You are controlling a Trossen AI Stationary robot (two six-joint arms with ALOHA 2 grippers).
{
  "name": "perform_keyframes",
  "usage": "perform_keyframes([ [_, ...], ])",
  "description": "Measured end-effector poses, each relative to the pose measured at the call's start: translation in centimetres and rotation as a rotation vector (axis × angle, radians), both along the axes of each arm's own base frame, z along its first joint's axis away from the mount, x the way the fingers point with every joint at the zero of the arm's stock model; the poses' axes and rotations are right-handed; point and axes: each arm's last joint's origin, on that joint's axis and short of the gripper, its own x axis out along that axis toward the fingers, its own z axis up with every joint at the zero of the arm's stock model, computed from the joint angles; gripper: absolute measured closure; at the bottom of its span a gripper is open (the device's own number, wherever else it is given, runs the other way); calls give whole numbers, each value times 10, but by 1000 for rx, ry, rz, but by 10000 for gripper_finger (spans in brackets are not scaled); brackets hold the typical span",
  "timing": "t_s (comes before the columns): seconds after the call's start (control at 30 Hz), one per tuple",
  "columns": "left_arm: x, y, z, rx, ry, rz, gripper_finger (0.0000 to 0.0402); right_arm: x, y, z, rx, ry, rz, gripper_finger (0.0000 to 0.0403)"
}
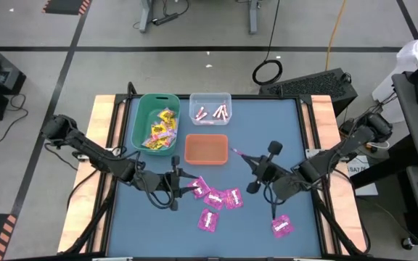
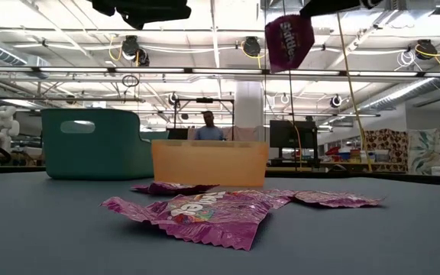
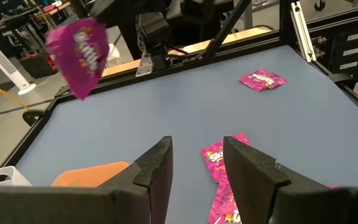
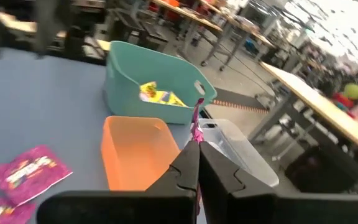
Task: Sort candy
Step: Put the violet candy into the orange bin
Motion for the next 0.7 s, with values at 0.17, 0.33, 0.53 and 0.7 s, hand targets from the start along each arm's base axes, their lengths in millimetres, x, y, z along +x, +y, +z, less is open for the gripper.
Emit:
perform_keyframes([
  [0.17,0,0,0,0,-1,0,254,8,-19,0,3,-9,-97,403],
  [0.33,0,0,-1,3,6,0,254,15,-43,0,18,-38,-226,403],
  [0.53,0,0,-1,8,7,9,254,25,-63,-5,154,-39,-190,403],
  [0.7,-1,2,-1,28,8,62,254,44,-70,-17,243,-28,-116,403],
])
